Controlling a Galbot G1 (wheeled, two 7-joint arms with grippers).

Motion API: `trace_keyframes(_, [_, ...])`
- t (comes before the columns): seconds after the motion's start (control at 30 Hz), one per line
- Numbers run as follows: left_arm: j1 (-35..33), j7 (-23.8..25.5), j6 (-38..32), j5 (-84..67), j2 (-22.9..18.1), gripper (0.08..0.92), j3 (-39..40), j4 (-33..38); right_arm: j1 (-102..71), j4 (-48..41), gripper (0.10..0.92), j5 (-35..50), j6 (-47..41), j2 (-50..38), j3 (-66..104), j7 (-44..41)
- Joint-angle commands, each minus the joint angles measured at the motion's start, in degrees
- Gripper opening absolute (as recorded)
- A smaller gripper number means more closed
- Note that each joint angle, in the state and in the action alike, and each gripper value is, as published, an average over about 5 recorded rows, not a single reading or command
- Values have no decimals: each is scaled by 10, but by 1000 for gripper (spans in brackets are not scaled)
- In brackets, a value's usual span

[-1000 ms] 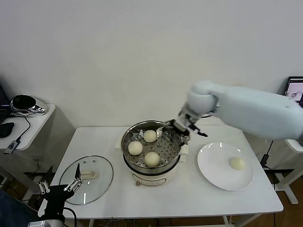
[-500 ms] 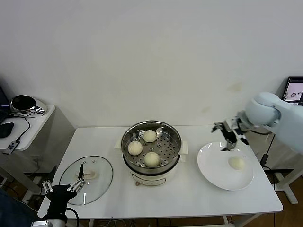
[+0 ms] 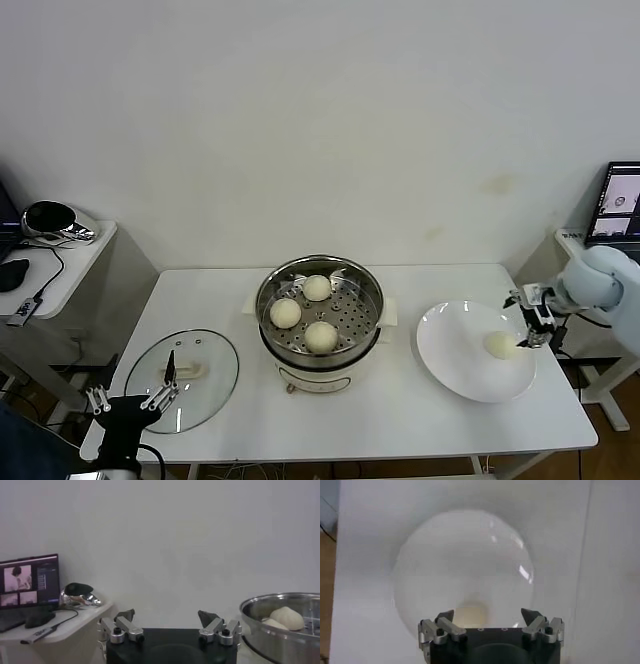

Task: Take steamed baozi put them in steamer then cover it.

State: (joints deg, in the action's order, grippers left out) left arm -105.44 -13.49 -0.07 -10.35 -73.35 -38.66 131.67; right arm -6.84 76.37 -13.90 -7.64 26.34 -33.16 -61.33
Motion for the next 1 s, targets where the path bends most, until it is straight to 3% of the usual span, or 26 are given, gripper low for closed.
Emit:
trace_keyframes(0.03, [-8,0,0,1,-4,823,-6,5,-108,-119,823,-73,17,62,104,9])
trace_keyframes(0.33, [-9,0,1,1,-6,823,-8,7,-100,-178,823,-81,27,129,108,15])
trace_keyframes(0.7, [-6,0,1,0,-6,823,-7,3,-96,-190,818,-97,21,144,105,11])
trace_keyframes(1.0, [-6,-1,0,0,-6,823,-6,3,-91,-190,711,-105,18,145,105,12])
